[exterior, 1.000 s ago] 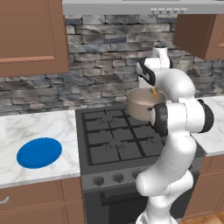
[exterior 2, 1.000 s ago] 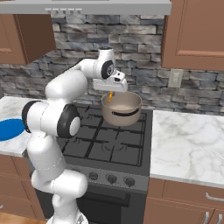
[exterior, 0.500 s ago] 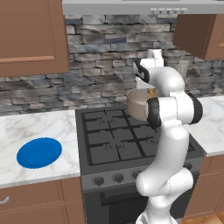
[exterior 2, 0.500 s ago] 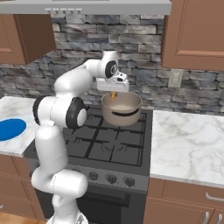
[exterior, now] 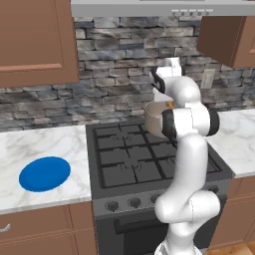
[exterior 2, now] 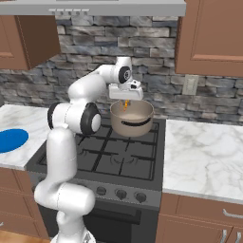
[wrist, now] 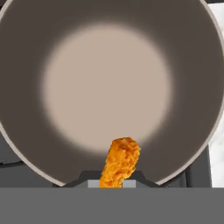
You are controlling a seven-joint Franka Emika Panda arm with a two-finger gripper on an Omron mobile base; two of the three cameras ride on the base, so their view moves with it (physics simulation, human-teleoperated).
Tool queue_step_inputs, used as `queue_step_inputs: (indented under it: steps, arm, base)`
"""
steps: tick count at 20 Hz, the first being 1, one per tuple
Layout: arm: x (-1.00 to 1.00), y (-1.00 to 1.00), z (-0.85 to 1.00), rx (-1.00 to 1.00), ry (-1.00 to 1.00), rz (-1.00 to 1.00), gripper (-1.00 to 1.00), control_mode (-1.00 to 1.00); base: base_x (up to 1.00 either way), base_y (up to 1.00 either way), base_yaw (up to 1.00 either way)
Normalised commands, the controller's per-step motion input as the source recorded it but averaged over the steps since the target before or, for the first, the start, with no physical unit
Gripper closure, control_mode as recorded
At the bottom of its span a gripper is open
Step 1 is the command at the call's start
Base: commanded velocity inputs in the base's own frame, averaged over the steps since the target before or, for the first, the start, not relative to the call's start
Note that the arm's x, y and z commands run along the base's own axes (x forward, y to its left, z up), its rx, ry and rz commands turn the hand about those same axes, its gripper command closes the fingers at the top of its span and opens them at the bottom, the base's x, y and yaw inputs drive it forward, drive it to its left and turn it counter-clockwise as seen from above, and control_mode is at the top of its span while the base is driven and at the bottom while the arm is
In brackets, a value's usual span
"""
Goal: Retrieve the frozen meat and place it in the pot on a burner. Then turn the burner on.
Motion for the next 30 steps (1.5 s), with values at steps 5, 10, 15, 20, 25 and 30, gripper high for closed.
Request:
queue_step_inputs:
  steps: [5, 10, 15, 20, 25, 30]
  arm:
    - [0.09, 0.00, -0.18, 0.00, 0.03, 0.00, 1.00, -1.00]
    - [0.00, -0.01, -0.19, 0.01, 0.01, 0.00, 1.00, -1.00]
    - [0.00, -0.03, -0.25, 0.01, 0.05, 0.00, 1.00, -1.00]
    - [-0.04, -0.02, -0.27, 0.00, 0.04, 0.00, 1.00, -1.00]
    - [-0.03, -0.04, -0.28, 0.00, 0.04, 0.00, 1.00, -1.00]
    - [-0.01, -0.01, -0.20, 0.00, 0.02, 0.00, 1.00, -1.00]
  base:
    - [0.00, 0.00, 0.00]
    - [0.00, 0.00, 0.00]
    - [0.00, 0.00, 0.00]
    - [0.00, 0.00, 0.00]
    - [0.00, 0.00, 0.00]
    - [0.00, 0.00, 0.00]
